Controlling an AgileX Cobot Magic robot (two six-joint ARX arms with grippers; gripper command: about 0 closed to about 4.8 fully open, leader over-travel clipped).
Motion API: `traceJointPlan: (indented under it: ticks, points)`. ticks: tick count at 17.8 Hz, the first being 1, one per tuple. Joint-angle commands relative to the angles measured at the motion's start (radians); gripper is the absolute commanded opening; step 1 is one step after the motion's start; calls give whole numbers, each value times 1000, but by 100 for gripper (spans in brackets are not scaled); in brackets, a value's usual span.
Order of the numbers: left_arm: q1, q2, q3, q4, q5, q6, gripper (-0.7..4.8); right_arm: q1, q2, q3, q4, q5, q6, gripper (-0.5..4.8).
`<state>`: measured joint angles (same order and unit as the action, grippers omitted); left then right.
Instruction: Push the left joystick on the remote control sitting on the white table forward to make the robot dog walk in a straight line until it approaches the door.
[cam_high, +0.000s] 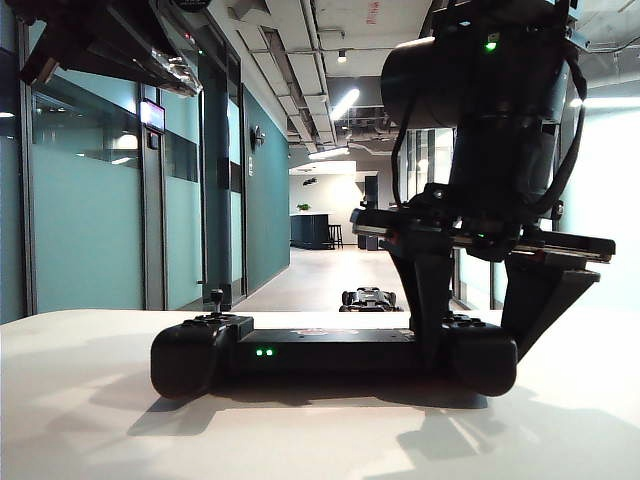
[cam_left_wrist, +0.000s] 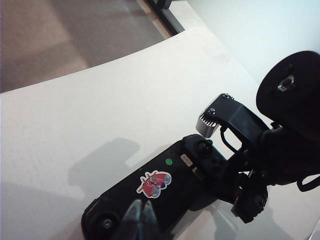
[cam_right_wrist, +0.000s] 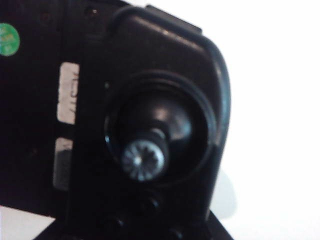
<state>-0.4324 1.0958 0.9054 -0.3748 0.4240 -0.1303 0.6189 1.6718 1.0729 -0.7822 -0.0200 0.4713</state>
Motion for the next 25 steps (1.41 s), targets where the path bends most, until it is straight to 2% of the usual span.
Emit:
traceJointPlan:
  ticks: [1, 2, 3, 18, 22, 25]
  points:
    - [-2, -2, 3, 10, 8, 10, -5, 3, -5, 3, 25, -1, -1, 249]
    - [-2, -2, 3, 10, 8, 11, -5, 3, -5, 3, 24, -1, -1, 214]
    - [-2, -2, 3, 10, 8, 11, -5, 3, -5, 3, 24, -1, -1, 205]
    - [-2, -2, 2, 10, 8, 27, -5, 3, 27, 3, 30, -1, -5, 210]
    - [-1, 20, 2, 9, 52, 80, -5, 3, 27, 3, 18, -1, 19, 210]
    - [-2, 67, 0, 10, 96, 156, -5, 3, 27, 3, -18, 3, 64, 210]
